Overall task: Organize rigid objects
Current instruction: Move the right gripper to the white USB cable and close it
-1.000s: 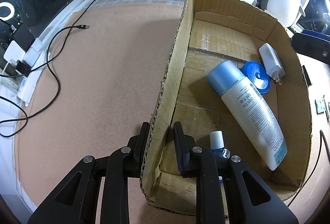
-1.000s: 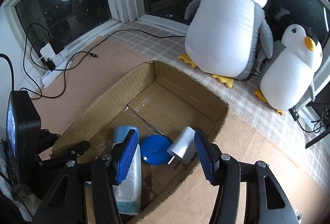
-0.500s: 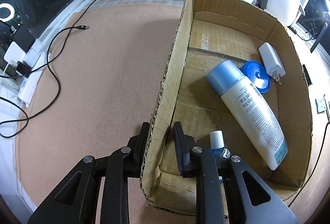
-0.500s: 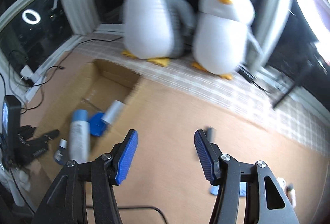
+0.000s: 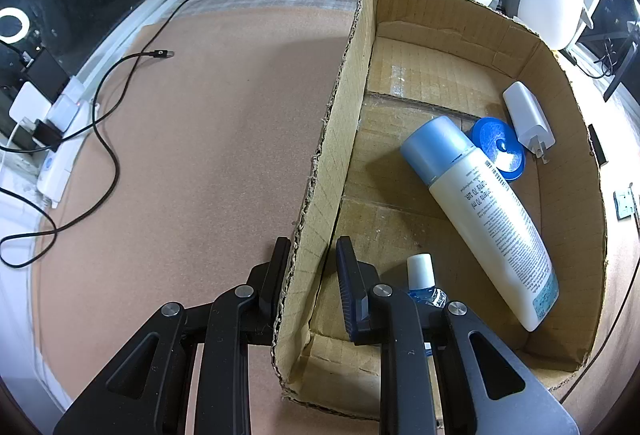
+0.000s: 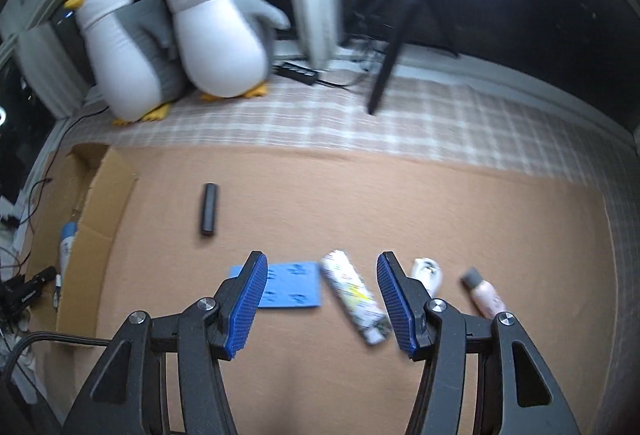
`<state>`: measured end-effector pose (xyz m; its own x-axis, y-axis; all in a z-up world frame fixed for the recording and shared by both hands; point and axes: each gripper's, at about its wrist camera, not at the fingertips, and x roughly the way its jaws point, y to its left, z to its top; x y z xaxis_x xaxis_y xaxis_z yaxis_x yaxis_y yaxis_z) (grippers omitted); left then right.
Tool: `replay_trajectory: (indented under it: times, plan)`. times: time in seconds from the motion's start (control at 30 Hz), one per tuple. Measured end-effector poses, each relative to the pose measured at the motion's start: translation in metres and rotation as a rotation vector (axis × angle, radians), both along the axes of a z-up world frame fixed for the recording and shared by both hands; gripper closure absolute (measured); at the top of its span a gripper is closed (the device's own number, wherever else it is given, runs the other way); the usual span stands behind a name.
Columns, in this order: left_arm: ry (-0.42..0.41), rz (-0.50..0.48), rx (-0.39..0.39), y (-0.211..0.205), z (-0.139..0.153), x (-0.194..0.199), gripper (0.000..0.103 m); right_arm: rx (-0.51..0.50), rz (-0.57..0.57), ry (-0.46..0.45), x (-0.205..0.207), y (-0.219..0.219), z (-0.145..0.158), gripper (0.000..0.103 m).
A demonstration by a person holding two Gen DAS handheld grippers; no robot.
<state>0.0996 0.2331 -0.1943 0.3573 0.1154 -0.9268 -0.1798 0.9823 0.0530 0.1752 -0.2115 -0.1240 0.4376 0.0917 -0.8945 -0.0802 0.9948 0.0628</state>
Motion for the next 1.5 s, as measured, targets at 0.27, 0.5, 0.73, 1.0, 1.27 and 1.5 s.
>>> replay_trajectory:
  times: [0.27,0.5,0.73,1.0,1.27,1.5]
  plan:
    - [0.0,0.0,-0.002,0.0,0.0,-0.001,0.083,0.007,-0.104,0.068,0.004,-0.045,-0.019,0.058]
    - [0.0,0.001,-0.003,0.0,0.0,-0.001,0.083,0.029,-0.149,0.13,0.011,-0.059,-0.039,0.068]
    - [0.0,0.0,-0.002,0.0,0.0,-0.001,0.083,0.038,-0.174,0.169,0.017,-0.065,-0.053,0.073]
    - [0.0,0.001,-0.003,0.0,0.0,-0.001,0.083,0.009,-0.184,0.203,0.023,-0.065,-0.064,0.077]
    - [0.0,0.0,-0.002,0.0,0.0,-0.001,0.083,-0.001,-0.194,0.234,0.024,-0.069,-0.07,0.082]
    - [0.0,0.001,-0.003,0.0,0.0,-0.001,0.083,-0.018,-0.187,0.229,0.025,-0.065,-0.07,0.084]
